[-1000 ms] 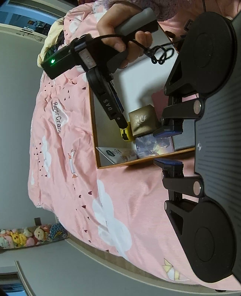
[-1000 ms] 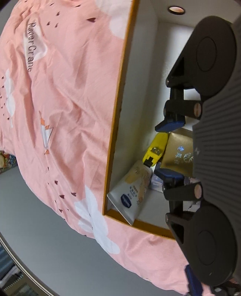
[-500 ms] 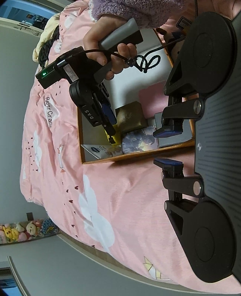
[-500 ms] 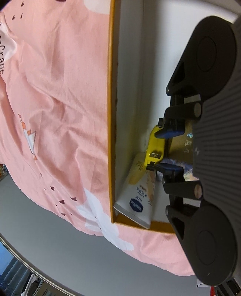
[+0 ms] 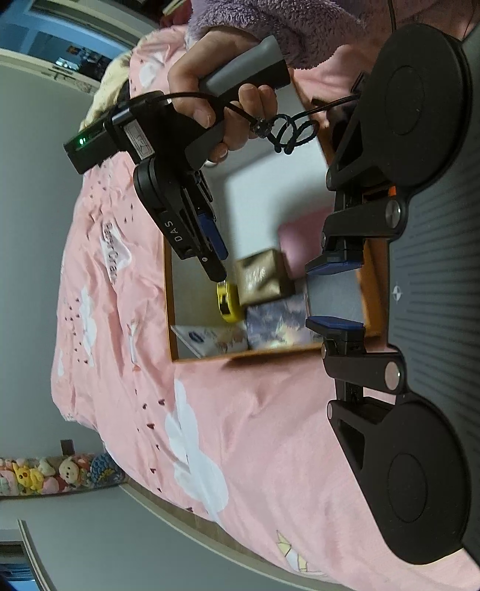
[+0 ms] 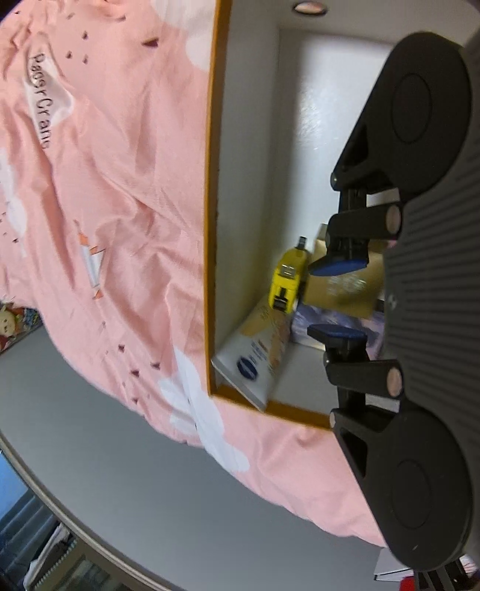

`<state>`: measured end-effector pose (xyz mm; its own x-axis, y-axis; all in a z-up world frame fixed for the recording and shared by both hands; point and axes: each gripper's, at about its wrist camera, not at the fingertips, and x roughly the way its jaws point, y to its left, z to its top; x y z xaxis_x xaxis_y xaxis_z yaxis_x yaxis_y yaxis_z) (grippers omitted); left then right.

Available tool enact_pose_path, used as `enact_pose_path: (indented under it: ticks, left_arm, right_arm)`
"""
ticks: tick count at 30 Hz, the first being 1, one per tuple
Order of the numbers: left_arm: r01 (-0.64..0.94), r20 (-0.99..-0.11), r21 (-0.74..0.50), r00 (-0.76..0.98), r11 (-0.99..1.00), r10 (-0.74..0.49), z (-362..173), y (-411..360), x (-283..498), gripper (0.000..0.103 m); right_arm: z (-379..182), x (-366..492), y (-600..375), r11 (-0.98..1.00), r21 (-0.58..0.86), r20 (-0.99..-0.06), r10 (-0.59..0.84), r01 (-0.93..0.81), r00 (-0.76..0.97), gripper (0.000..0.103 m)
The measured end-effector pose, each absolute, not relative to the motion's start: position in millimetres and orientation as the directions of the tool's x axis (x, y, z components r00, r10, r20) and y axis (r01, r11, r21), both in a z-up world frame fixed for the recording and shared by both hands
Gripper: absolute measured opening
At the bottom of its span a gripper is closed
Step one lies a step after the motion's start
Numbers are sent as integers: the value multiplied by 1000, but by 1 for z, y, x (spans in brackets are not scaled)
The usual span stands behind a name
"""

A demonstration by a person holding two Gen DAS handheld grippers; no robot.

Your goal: Organize objects

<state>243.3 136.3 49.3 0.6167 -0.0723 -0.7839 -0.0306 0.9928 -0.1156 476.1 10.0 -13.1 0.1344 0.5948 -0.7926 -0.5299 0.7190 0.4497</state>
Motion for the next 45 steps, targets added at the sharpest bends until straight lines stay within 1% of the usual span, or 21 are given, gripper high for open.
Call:
enact_pose_path:
  ticks: [2,3,5,10,11,14,17,22,24,26,27,29,36,40,43,45]
  left_arm:
    - [-19,-775,-131,626,991,-91,53,130,235,28]
    - [-13,-770,-140,630,990,-101,54,128,231,28]
    - [-2,-761,-168,636,986,-128,56,123,221,28]
    - [12,-747,-221,641,975,-177,54,110,199,28]
    - [11,-745,-231,641,973,-184,53,108,196,28]
    - [6,-736,-286,638,958,-224,46,101,189,28]
    - [6,-724,-347,633,938,-272,37,91,185,28]
    - [28,-724,-404,600,914,-338,16,67,186,29]
    - [38,-724,-404,597,914,-345,9,54,189,34]
    - [57,-722,-417,585,907,-369,4,43,193,37]
    - [67,-723,-420,577,905,-379,1,37,194,43]
    - [72,-729,-417,568,906,-381,-4,27,199,53]
    - [-3,-783,-426,503,905,-367,-32,12,220,53]
    - [-80,-844,-376,441,923,-305,-48,9,233,53]
    - [-113,-864,-381,395,918,-311,-57,9,238,53]
    - [-140,-863,-416,373,898,-341,-63,11,241,55]
  right_arm:
    - [-3,463,0,710,447,-783,605,-544,146,34]
    - [2,456,-6,703,446,-776,612,-554,151,38]
    - [11,438,-19,690,442,-763,625,-574,164,42]
    - [20,393,-61,673,443,-732,653,-592,194,45]
    - [22,384,-70,674,442,-726,656,-592,205,47]
    - [26,354,-97,681,423,-707,661,-598,252,48]
    - [21,325,-122,722,374,-716,624,-582,313,48]
    - [-3,289,-157,817,256,-774,493,-516,397,48]
    - [-14,281,-167,841,218,-793,448,-495,412,48]
    - [-26,275,-174,863,170,-813,395,-475,427,47]
    - [-31,274,-177,870,151,-821,374,-469,430,46]
    - [-38,271,-181,874,141,-830,360,-465,425,46]
    - [-49,268,-178,858,133,-837,365,-497,408,46]
    - [-55,271,-177,853,135,-846,365,-505,389,46]
    - [-60,275,-181,855,147,-852,365,-497,375,46]
    - [-64,280,-184,860,164,-858,366,-483,360,46]
